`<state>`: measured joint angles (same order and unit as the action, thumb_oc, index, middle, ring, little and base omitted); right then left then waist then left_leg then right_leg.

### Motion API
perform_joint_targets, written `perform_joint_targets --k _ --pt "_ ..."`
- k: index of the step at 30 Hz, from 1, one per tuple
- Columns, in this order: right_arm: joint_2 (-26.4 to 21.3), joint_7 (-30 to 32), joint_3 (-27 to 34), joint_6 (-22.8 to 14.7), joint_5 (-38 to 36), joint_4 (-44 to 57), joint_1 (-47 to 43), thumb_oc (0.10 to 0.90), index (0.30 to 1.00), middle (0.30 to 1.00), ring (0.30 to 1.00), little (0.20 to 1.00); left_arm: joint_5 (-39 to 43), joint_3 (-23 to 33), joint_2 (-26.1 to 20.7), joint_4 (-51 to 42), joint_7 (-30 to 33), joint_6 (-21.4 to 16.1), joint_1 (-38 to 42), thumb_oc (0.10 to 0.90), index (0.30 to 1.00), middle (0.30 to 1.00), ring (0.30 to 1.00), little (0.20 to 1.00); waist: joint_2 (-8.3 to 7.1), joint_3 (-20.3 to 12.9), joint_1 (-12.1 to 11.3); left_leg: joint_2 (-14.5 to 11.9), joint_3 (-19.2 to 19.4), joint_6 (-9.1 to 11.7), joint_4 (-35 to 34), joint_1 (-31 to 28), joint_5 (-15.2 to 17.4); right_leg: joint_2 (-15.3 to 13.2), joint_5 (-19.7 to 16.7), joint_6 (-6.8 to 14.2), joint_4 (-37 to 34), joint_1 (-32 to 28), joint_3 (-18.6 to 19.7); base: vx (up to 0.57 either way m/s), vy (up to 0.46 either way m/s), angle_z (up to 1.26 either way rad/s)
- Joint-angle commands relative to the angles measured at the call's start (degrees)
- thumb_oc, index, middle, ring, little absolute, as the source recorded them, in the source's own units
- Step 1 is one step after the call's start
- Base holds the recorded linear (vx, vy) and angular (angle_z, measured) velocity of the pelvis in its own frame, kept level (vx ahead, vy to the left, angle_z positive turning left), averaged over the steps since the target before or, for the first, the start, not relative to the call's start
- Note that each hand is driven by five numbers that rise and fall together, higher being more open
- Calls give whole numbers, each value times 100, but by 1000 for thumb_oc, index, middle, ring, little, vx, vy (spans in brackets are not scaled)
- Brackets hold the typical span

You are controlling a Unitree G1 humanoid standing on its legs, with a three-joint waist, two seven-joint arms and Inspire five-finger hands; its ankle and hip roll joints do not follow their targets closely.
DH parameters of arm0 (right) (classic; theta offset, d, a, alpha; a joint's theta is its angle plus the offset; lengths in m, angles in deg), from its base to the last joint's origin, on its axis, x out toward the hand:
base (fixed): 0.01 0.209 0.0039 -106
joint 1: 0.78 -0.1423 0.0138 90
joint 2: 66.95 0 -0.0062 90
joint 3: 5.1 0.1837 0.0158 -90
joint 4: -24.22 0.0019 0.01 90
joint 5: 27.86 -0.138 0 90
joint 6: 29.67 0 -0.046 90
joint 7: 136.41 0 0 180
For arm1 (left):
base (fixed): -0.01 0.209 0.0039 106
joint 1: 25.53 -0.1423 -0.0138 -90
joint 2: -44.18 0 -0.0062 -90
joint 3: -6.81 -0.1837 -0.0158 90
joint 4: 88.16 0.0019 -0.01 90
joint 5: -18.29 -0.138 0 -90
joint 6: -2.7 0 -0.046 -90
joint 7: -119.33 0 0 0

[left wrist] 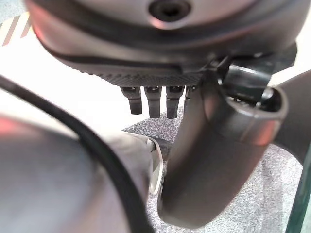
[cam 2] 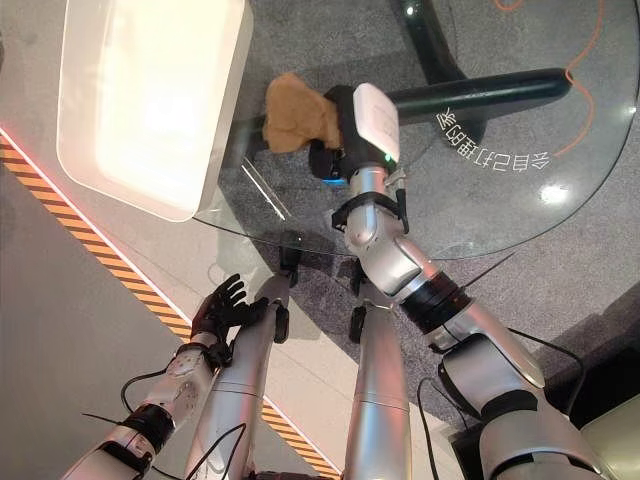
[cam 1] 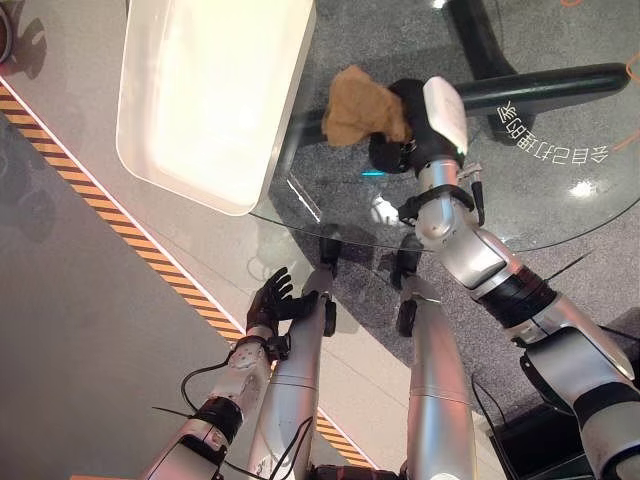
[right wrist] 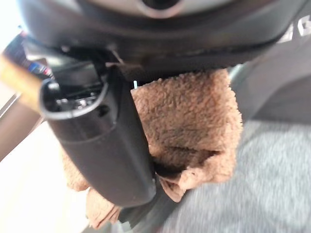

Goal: Wipe the table with a cloth and put it in the basket.

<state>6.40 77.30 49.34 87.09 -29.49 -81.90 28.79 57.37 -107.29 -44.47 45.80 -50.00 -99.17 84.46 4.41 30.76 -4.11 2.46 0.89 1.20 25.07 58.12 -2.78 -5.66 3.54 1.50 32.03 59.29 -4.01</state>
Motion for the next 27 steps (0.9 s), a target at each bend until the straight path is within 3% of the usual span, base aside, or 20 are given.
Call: perform_joint_targets --k 1,13,21,24,27 --pt "-973 885 599 -4 -146 -80 -476 100 300 300 300 200 -193 -249 -78 222 74 109 -879 800 900 900 900 900 196 -96 59 264 156 -276 138 -94 448 287 -411 176 -359 36 -60 0 0 0" --pt "-1823 1772 982 -628 -1257 -1443 -532 100 300 300 300 200 3 -368 -287 132 21 -10 -970 800 900 900 900 900 256 -96 141 264 177 -272 94 -68 478 313 -441 172 -492 56 -9 -4 -3 -2" --pt "-2151 2311 1705 -913 -2029 -1649 226 100 300 300 300 200 121 -330 -346 68 -35 -57 -1019 800 900 900 900 900 279 -96 280 251 239 -269 53 -108 482 332 -436 164 -584 24 60 -3 -1 -6" --pt "-2222 2425 2031 -1228 -2413 -1706 569 100 300 300 300 200 195 -306 -374 34 -18 -85 -1044 800 900 900 900 900 276 -96 332 245 274 -267 59 -105 498 333 -446 165 -610 27 67 -2 -12 -6" --pt "-2178 2216 2260 -1791 -3009 -1747 785 100 300 300 300 200 236 -285 -406 -34 -23 -54 -1050 800 900 900 900 900 292 -96 360 243 306 -261 96 -80 524 325 -445 160 -601 55 69 3 -6 -6"
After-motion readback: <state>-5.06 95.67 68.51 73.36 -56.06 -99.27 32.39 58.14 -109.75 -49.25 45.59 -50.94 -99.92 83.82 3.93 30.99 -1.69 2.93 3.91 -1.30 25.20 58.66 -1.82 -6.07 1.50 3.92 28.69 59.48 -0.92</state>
